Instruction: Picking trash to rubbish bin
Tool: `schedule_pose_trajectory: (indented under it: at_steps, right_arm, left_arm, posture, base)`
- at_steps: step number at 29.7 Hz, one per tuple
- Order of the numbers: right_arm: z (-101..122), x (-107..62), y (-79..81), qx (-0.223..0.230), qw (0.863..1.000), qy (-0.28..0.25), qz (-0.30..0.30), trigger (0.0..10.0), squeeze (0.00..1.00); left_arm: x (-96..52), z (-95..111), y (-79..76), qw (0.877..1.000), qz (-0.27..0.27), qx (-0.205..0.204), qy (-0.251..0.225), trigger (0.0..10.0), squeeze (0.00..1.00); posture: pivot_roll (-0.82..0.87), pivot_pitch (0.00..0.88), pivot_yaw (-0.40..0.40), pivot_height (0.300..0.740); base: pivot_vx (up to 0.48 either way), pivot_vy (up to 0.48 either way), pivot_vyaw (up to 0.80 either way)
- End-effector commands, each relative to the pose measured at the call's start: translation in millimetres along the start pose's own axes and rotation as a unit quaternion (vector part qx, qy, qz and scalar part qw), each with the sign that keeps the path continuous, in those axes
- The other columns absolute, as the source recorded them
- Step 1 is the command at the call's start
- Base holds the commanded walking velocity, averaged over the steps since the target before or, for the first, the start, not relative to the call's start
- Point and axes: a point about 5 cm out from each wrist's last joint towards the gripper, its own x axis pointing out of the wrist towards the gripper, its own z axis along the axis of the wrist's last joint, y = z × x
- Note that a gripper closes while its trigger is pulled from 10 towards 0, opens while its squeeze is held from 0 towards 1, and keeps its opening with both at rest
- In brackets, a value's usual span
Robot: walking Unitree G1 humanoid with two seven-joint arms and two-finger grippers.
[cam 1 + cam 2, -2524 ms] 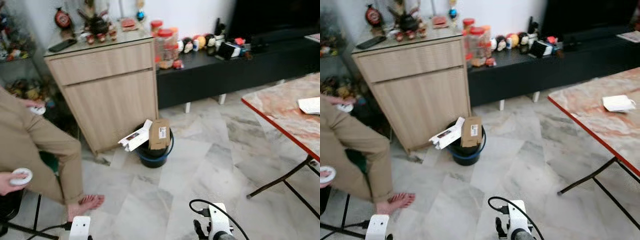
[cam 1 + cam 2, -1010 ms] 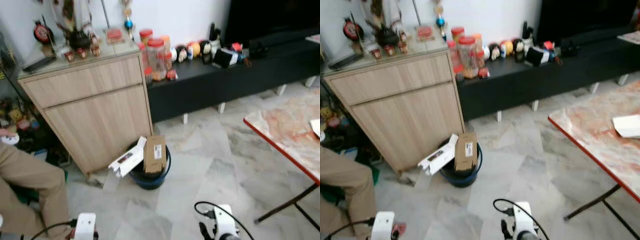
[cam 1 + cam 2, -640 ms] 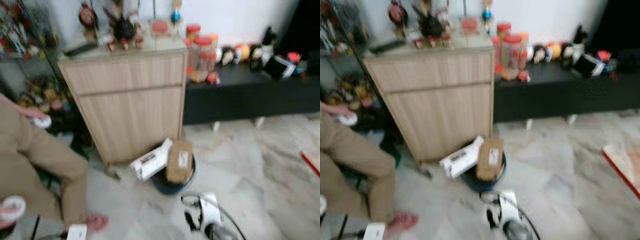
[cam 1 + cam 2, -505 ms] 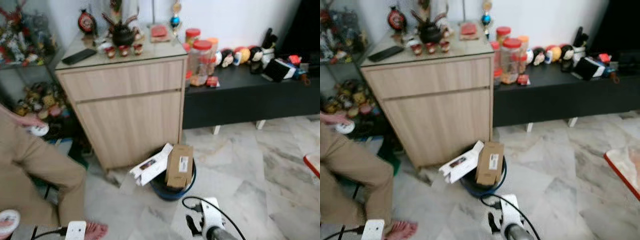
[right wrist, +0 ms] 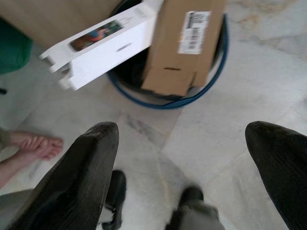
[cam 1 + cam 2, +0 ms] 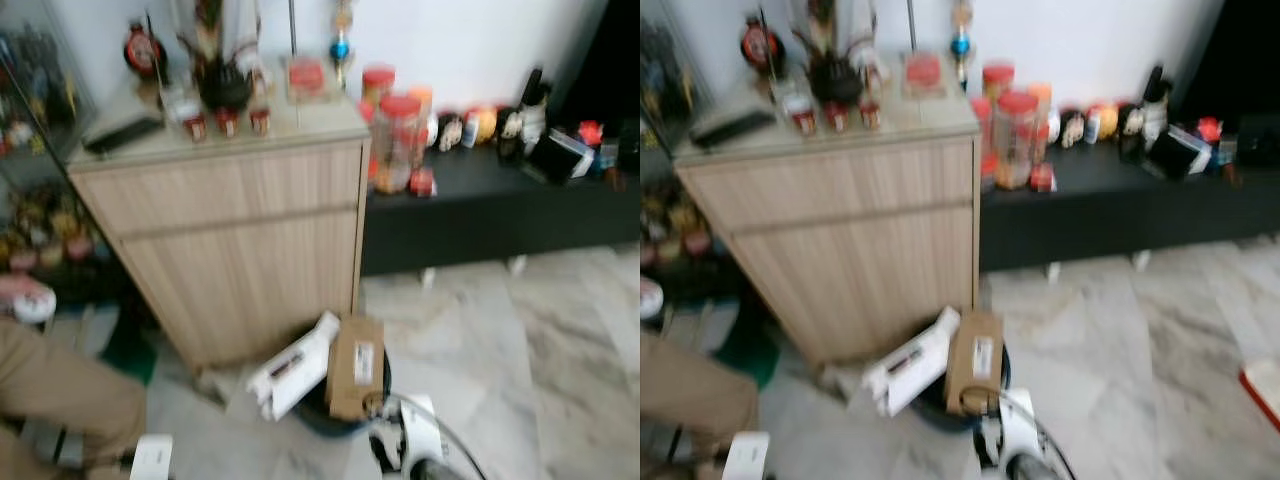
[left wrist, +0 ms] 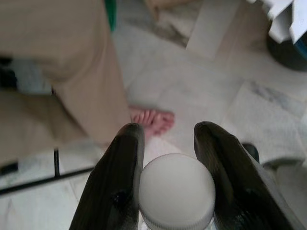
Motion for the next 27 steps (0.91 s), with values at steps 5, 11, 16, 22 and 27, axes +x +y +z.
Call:
schedule_pose_trajectory:
  at_steps: [5, 11, 16, 22, 27]
  right_arm:
    - [5.4, 0.2, -5.9, -0.004, 1.0, -0.008, -0.005, 10.0, 0.0]
    - [29.3, 4.5, -2.2, -0.012, 0.999, -0.043, 0.002, 10.0, 0.0]
    - [42.2, 6.4, 2.0, -0.016, 0.998, -0.062, 0.01, 10.0, 0.0]
    - [55.0, 8.2, 9.7, -0.025, 0.996, -0.08, 0.029, 10.0, 0.0]
    - [70.2, 9.0, 18.4, -0.043, 0.992, -0.107, 0.054, 10.0, 0.0]
  left_arm:
    - [3.3, 15.8, -8.5, 0.999, -0.014, 0.009, -0.03, 10.0, 0.0]
    - [11.3, 78.9, -32.6, 0.988, -0.079, 0.04, -0.123, 10.0, 0.0]
    - [9.7, 123.8, -46.4, 0.974, -0.107, 0.033, -0.196, 10.0, 0.0]
    - [1.7, 166.7, -70.3, 0.95, -0.158, 0.061, -0.261, 10.0, 0.0]
    - [-4.5, 192.2, -73.5, 0.936, -0.159, 0.055, -0.309, 10.0, 0.0]
  posture:
    - [0.09, 0.0, 0.052, 0.74]
    - [0.09, 0.0, 0.05, 0.74]
    - [0.09, 0.0, 0.046, 0.74]
    - [0.09, 0.0, 0.045, 0.74]
    - [0.08, 0.0, 0.044, 0.74]
  base:
    - [0.423, 0.0, 0.0]
    - [0.411, 0.0, 0.0]
    - [0.258, 0.0, 0.0]
    - [0.0, 0.0, 0.0]
    - [0.0, 0.0, 0.0]
